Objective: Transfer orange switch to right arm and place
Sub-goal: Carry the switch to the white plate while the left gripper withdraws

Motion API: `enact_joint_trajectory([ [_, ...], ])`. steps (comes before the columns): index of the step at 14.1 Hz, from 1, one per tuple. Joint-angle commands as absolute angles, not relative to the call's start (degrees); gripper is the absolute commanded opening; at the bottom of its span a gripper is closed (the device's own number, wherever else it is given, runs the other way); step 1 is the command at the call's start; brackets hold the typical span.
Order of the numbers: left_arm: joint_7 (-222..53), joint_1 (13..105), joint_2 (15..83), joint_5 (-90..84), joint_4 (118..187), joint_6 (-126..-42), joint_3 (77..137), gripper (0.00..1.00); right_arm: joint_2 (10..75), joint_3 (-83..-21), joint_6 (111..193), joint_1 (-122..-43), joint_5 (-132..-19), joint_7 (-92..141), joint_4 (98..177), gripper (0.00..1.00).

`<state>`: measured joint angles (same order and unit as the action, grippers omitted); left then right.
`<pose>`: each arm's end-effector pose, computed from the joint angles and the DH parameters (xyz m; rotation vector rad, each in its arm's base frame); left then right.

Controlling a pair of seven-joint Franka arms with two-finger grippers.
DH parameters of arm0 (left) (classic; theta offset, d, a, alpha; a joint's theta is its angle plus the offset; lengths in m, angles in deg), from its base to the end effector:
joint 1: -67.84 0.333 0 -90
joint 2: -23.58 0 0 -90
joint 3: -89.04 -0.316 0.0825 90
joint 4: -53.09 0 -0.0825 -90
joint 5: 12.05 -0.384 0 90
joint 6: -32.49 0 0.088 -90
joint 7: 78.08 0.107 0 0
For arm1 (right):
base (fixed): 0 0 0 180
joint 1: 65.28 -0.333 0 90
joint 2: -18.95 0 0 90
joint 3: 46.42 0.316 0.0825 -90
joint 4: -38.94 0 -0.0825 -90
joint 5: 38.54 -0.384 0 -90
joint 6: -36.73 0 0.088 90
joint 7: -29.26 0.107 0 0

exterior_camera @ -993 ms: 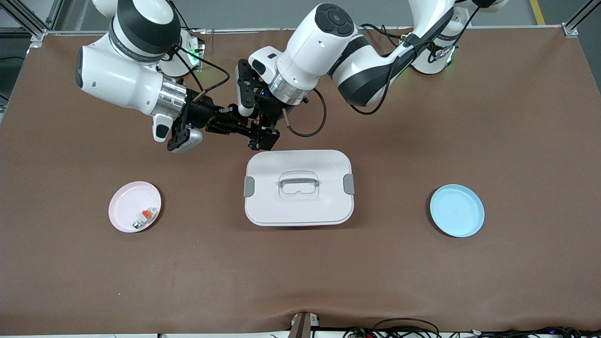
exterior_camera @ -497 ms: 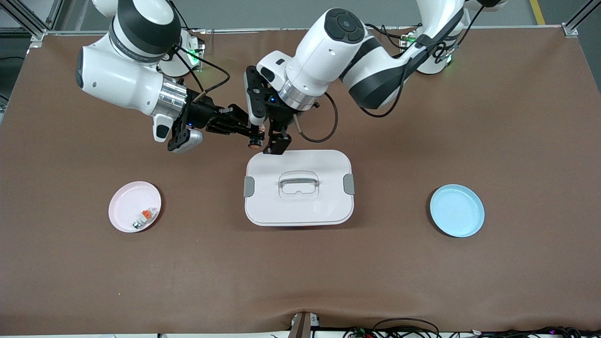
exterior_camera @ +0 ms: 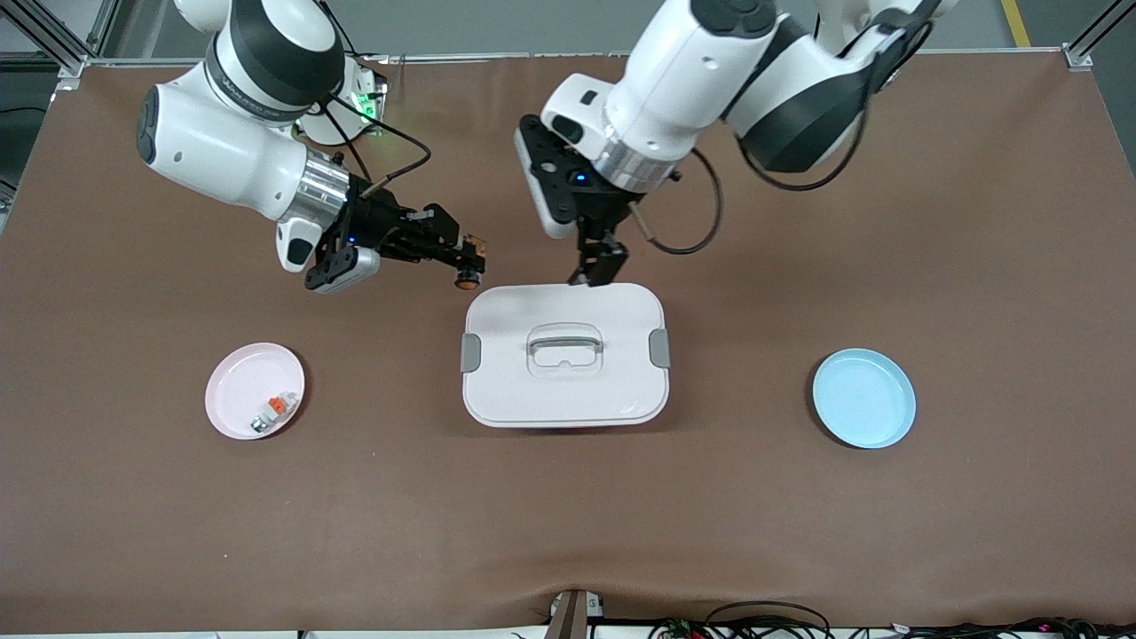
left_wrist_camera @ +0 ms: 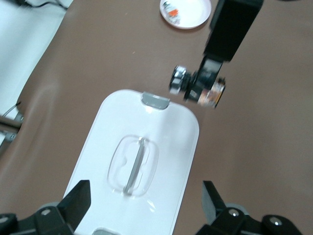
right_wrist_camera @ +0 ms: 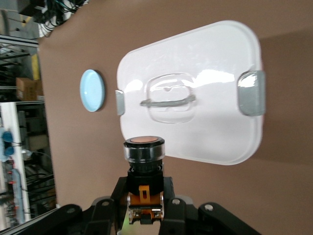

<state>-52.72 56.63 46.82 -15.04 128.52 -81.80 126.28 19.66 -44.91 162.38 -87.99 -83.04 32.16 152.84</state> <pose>0.5234 -0.4522 0.5802 2.3457 -1.6367 0.4473 0.5196 0.2611 0.4842 -2.4486 0.0427 -0.0253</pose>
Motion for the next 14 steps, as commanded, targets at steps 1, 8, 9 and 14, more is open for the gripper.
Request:
enact_joint_trajectory([
  [1, -54.3, 61.4, 44.8, -14.1, 129.5, -78.2, 126.3, 1.00, 19.3, -44.8, 161.2, -86.3, -77.4, 31.8, 153.4, 0.00],
  [8, -65.7, 75.4, 42.4, -15.1, 129.7, -68.4, 126.1, 1.00, 19.8, -44.9, 152.7, -73.2, -63.7, 14.2, 153.4, 0.00],
  [9, -68.9, 76.9, 42.4, -15.7, 129.8, -66.9, 126.0, 1.00, 20.1, -44.9, 152.4, -71.5, -60.5, 11.6, 153.4, 0.00],
  [14, -82.1, 78.9, 42.7, -26.2, 129.8, -58.1, 125.5, 1.00, 23.0, -44.9, 153.2, -68.3, -47.7, 3.2, 153.5, 0.00],
])
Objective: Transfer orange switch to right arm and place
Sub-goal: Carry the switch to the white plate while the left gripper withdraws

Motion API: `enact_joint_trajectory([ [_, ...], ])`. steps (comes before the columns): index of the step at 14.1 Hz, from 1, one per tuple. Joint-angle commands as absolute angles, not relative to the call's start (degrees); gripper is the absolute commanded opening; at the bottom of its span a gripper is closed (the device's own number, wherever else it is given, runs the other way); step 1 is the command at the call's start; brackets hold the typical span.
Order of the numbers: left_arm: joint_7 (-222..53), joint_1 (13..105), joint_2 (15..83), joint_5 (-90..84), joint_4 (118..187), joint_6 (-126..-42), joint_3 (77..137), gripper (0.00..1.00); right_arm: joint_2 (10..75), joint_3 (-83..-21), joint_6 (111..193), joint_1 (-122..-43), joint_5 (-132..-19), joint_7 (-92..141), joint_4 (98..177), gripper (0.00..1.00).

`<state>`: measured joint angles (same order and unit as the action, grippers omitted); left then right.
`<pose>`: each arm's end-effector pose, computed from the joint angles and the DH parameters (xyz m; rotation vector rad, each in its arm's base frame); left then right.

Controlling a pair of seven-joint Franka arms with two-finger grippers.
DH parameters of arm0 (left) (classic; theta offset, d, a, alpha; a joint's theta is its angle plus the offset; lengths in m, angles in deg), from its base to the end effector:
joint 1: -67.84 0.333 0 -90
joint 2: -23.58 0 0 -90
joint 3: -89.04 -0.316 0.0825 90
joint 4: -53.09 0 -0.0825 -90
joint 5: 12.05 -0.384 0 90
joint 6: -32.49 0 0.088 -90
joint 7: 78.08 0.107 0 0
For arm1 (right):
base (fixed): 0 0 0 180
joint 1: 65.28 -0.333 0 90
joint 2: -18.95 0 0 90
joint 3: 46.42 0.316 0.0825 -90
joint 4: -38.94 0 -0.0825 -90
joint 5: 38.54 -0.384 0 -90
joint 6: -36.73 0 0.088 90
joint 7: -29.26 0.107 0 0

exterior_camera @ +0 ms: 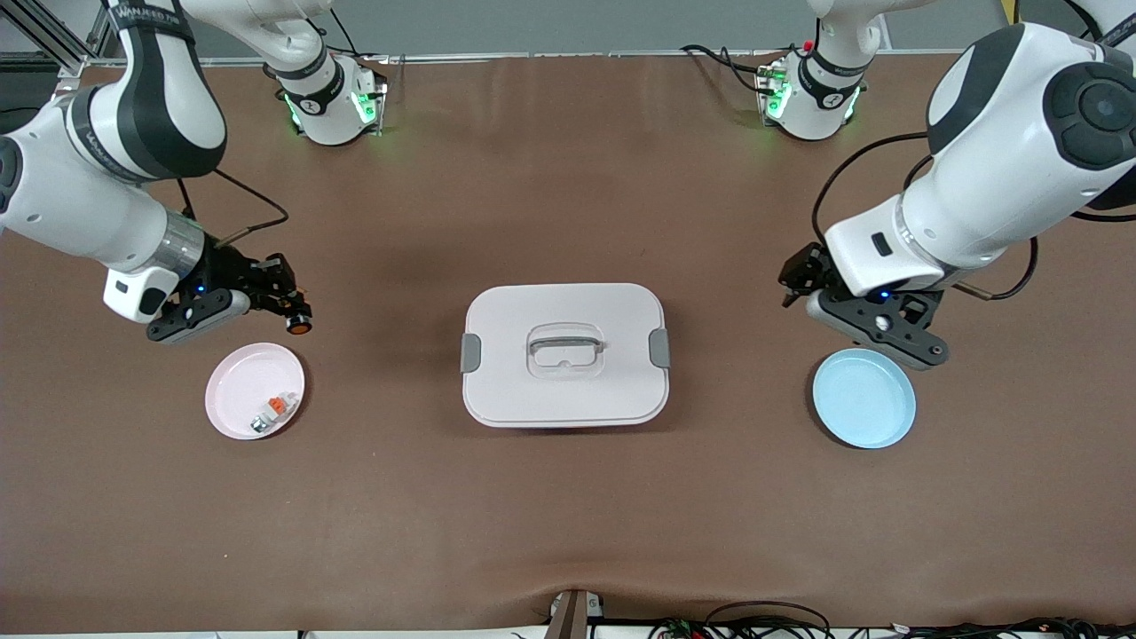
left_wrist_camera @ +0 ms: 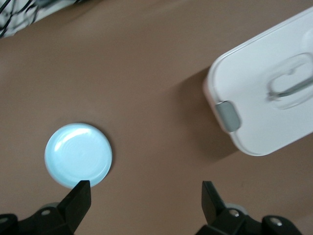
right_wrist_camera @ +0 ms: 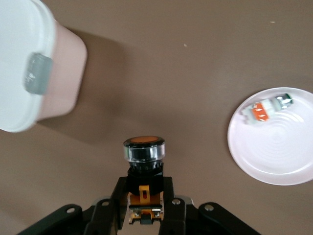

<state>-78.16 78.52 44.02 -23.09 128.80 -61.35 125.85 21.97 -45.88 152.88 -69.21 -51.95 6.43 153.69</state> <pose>0.6185 -0.2034 0.5669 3.0455 -0.6671 0.0355 0.5602 0.0571 0.4302 -2.8808 -0.5390 -0.0082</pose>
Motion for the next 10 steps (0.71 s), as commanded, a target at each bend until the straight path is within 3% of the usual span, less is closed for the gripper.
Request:
enact_joint_trajectory([
  [1, -82.1, 80.4, 42.7, -26.8, 129.7, -56.9, 125.5, 1.00, 23.5, -44.8, 153.7, -67.8, -44.2, -3.0, 153.3, 0.00],
  [6, -80.8, 88.1, 42.6, -29.8, 129.8, -56.8, 124.6, 1.00, 26.9, -44.8, 158.2, -62.4, -42.0, -39.3, 153.1, 0.00],
  [10, -77.0, 77.7, 39.3, -32.5, 131.7, -56.9, 110.4, 1.00, 30.0, -44.8, 161.4, -59.6, -41.3, -52.2, 152.8, 0.00],
])
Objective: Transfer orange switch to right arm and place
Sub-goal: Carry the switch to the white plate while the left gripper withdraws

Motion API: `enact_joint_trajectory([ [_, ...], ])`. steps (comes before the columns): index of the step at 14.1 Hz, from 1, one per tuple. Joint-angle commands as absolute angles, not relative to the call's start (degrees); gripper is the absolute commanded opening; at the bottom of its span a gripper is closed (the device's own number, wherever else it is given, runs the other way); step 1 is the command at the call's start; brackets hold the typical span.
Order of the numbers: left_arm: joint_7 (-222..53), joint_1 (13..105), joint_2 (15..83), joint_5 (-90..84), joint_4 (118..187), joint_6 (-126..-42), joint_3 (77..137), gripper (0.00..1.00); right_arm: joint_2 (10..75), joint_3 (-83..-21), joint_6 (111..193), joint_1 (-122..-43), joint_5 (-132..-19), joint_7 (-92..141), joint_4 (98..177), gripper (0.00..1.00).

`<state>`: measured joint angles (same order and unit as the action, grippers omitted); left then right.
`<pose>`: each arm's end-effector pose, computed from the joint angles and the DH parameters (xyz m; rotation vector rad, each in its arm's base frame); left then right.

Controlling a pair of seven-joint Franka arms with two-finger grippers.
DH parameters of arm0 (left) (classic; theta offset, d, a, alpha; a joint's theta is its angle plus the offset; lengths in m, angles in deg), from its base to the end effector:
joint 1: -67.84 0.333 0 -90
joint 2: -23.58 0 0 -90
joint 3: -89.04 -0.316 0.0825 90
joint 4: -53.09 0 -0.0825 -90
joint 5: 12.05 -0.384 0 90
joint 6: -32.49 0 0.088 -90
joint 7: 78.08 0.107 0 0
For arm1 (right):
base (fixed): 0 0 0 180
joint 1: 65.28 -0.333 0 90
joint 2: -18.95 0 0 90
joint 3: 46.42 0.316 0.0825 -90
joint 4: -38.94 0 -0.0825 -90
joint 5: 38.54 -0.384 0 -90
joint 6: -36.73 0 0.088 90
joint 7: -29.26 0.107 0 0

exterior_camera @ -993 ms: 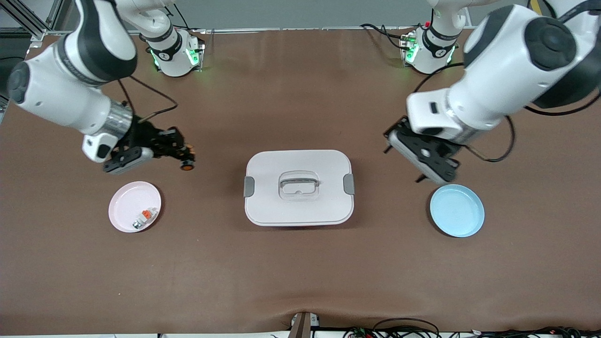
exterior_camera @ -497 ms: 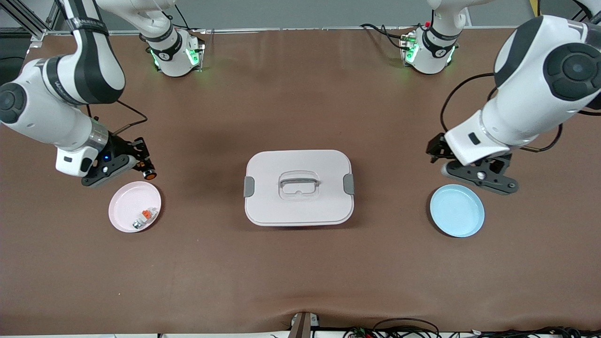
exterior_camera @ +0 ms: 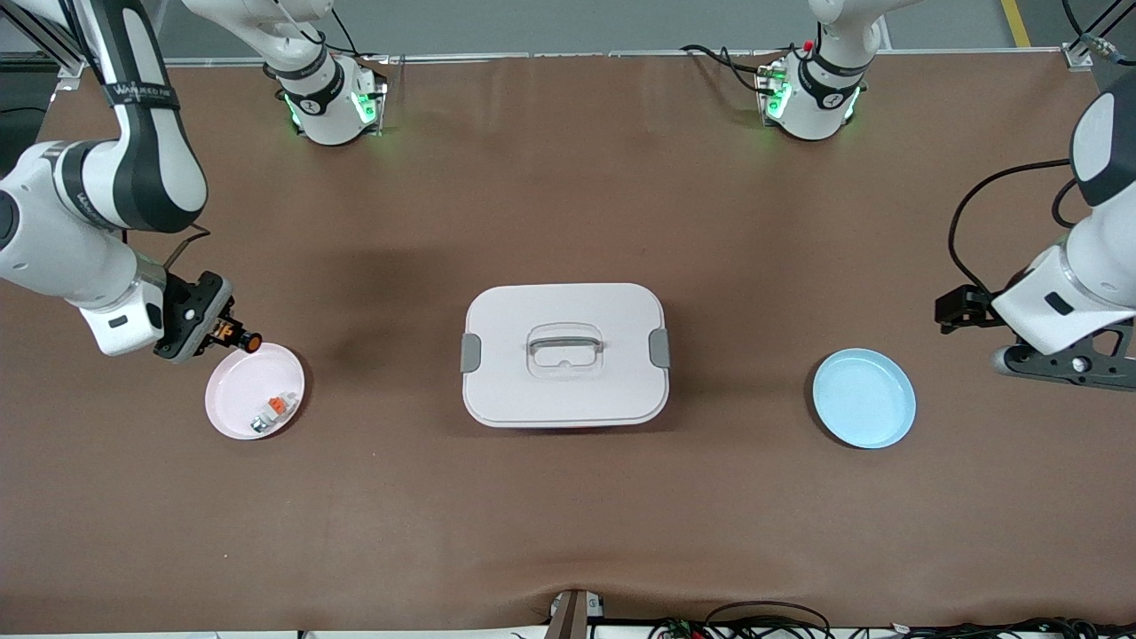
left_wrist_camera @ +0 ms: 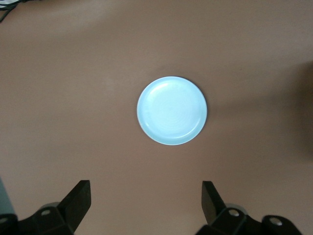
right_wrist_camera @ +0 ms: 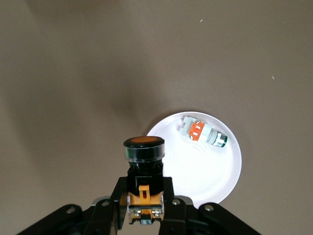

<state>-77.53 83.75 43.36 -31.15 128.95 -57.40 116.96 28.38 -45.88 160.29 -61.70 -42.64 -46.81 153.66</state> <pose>0.6462 -0.0487 0.5533 -2.9458 0.3093 0.0677 0.5835 -0.0282 0.3761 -2.5178 -1.7873 -0.0477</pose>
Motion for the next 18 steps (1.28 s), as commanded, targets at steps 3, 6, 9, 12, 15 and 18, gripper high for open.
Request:
enact_joint_trajectory([
  [3, -76.5, 73.2, 33.6, -26.6, 134.6, -56.9, 101.7, 1.00, 32.5, -44.8, 163.3, -57.1, -41.4, -58.8, 152.5, 0.00],
  [6, -77.3, 69.0, 27.3, -18.6, 140.3, -56.9, 94.2, 1.00, 36.1, -44.9, 164.9, -55.7, -41.3, -63.2, 151.1, 0.00],
  [9, -77.6, 65.8, 23.1, -17.4, 144.0, -56.9, 91.2, 1.00, 40.1, -44.9, 164.9, -55.1, -40.6, -64.1, 148.7, 0.00],
  [12, -77.6, 66.5, 20.7, -16.1, 146.3, -56.9, 91.1, 1.00, 43.5, -44.9, 166.3, -54.4, -40.5, -64.2, 147.0, 0.00],
  [15, -77.6, 66.9, 20.1, -15.8, 146.3, -56.8, 91.1, 1.00, 45.3, -44.9, 167.8, -54.4, -40.5, -63.7, 146.3, 0.00],
  [18, -77.4, 66.9, 20.1, -15.7, 145.3, -56.8, 91.1, 1.00, 47.2, -45.0, 170.3, -53.9, -40.4, -64.1, 145.9, 0.00],
])
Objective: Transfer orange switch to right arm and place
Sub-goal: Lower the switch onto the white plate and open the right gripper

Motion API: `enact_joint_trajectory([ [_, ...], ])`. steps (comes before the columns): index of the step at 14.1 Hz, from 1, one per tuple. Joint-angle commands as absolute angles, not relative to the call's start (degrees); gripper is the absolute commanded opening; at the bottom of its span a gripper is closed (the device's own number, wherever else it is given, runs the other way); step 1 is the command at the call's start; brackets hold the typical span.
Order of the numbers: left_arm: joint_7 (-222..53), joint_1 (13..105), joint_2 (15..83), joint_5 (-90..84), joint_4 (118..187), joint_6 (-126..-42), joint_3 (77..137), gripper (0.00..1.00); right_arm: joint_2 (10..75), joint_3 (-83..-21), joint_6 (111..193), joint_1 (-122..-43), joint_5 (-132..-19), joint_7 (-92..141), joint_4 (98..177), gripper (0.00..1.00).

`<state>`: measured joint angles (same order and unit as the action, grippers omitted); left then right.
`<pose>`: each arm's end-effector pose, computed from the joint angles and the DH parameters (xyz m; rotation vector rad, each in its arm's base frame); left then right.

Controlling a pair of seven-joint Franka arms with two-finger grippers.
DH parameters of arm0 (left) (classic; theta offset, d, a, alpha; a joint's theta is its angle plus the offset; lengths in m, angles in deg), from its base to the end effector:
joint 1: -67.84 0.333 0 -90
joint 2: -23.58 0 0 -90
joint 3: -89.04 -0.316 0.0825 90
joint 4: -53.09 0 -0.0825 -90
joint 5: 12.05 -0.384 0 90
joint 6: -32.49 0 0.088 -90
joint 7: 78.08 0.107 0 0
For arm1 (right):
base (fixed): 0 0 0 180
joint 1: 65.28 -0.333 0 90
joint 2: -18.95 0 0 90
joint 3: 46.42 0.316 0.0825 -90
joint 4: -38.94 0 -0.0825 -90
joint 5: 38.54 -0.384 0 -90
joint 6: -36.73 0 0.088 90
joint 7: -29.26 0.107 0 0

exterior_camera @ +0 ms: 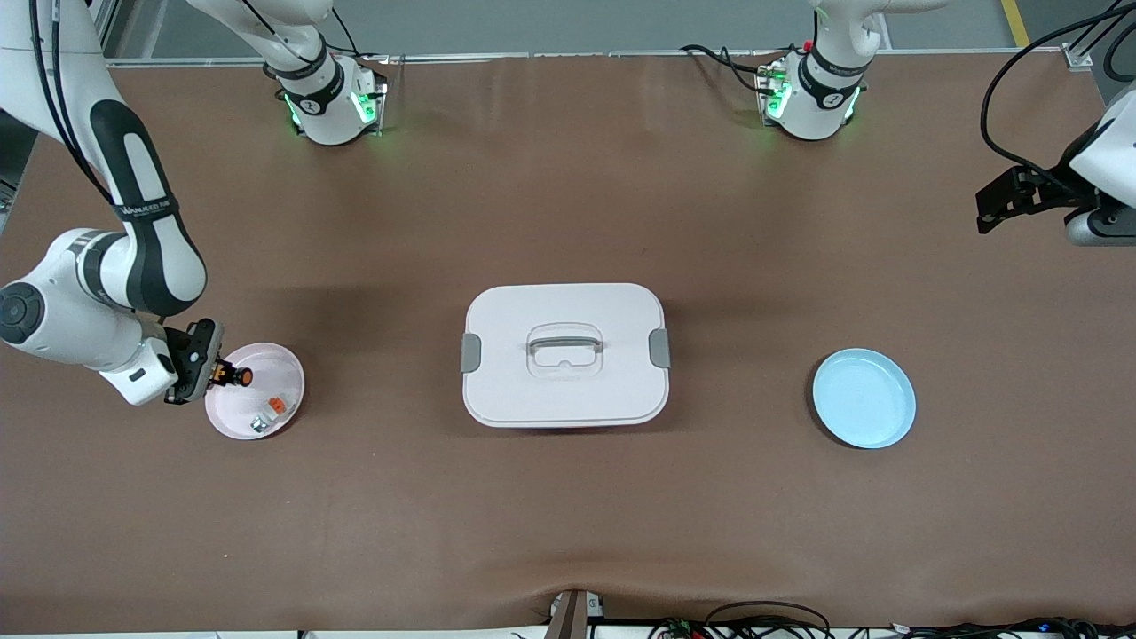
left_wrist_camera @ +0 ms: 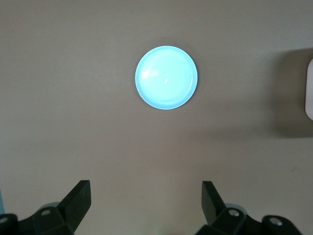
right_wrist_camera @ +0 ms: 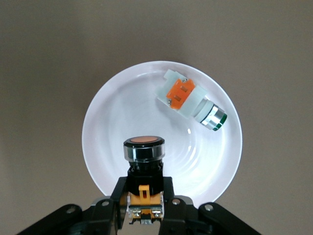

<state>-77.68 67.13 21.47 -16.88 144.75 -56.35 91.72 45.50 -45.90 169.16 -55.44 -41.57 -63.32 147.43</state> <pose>0.5404 -0.0233 0.6296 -3.0536 0.0992 0.0156 0.6197 -0.1009 0.2545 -2.3397 -2.0024 -0.0064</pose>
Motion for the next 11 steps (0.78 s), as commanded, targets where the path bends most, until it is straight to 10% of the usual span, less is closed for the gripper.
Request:
enact_joint_trajectory([
  [1, -77.6, 66.7, 20.4, -15.6, 144.7, -56.8, 91.2, 1.00, 47.9, -45.0, 171.1, -53.8, -40.4, -64.1, 145.9, 0.00],
  [11, -79.1, 66.6, 23.9, -14.5, 142.1, -57.7, 91.7, 1.00, 51.6, -45.0, 173.2, -53.4, -40.4, -63.6, 145.4, 0.00],
])
